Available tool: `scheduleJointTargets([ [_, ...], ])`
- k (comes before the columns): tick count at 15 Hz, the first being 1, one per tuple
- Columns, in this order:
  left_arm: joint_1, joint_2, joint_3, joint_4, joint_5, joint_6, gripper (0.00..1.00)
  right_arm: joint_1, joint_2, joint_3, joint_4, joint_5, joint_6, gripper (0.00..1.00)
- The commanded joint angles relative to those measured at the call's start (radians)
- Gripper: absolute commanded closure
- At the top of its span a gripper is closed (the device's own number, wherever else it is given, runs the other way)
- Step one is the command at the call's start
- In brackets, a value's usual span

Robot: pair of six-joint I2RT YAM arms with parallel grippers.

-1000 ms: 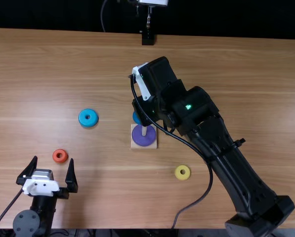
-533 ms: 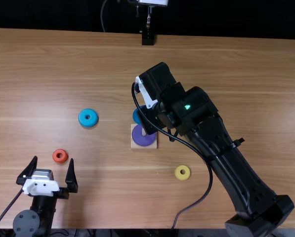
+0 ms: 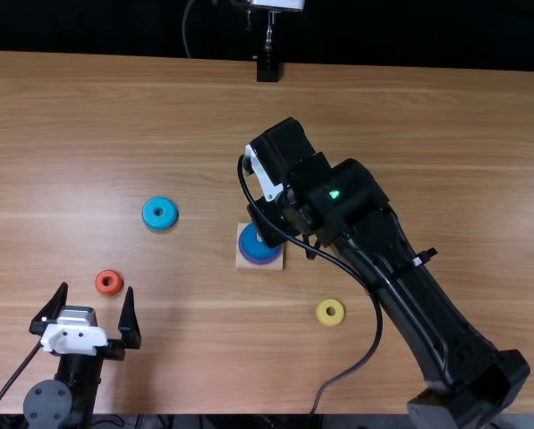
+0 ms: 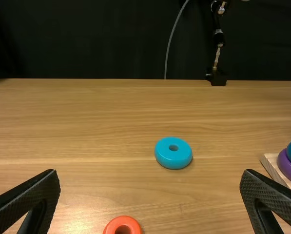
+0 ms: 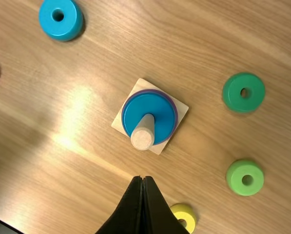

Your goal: Build the Hanoi tower: stack the rings onto the peg from bottom to top in this color order: purple, dark blue, light blue, dark green, light green, yellow, orange.

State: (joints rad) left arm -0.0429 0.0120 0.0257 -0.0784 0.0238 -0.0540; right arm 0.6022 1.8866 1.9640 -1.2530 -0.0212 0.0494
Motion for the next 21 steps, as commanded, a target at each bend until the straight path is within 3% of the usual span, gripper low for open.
scheduleJointTargets([
  [1,0.011,-0.012,-0.026,0.001,0.007,0.006,0.0,-0.001,0.0,0.049,0.004,0.006,0.0,0.84],
  [3,0.011,-0.012,-0.026,0.001,0.007,0.006,0.0,-0.001,-0.001,0.082,-0.002,0.01,-0.002,0.16],
  [4,0.011,-0.012,-0.026,0.001,0.007,0.006,0.0,-0.001,-0.001,0.084,0.004,0.021,-0.009,0.0],
  [5,0.011,-0.012,-0.026,-0.001,0.007,0.006,0.0,-0.002,-0.001,0.082,0.006,0.056,-0.014,0.0],
  [7,0.011,-0.012,-0.026,0.001,0.007,0.006,0.0,-0.002,-0.003,0.059,0.011,0.148,-0.016,0.0],
  [8,0.011,-0.012,-0.026,0.001,0.007,0.006,0.0,-0.002,-0.006,0.055,0.011,0.165,-0.016,0.0],
  [11,0.011,-0.012,-0.026,0.001,0.007,0.006,0.0,-0.007,-0.103,0.001,0.015,0.165,-0.014,0.0],
  [13,0.011,-0.012,-0.026,0.001,0.007,0.006,0.0,-0.053,-0.156,-0.063,0.074,0.163,-0.014,0.0],
  [16,0.011,-0.012,-0.026,-0.001,0.007,0.006,0.0,-0.133,-0.293,-0.244,0.273,0.163,-0.014,0.0],
  [21,0.011,-0.012,-0.026,0.001,0.007,0.006,0.0,-0.349,-0.644,-0.705,0.746,0.159,-0.011,0.0],
])
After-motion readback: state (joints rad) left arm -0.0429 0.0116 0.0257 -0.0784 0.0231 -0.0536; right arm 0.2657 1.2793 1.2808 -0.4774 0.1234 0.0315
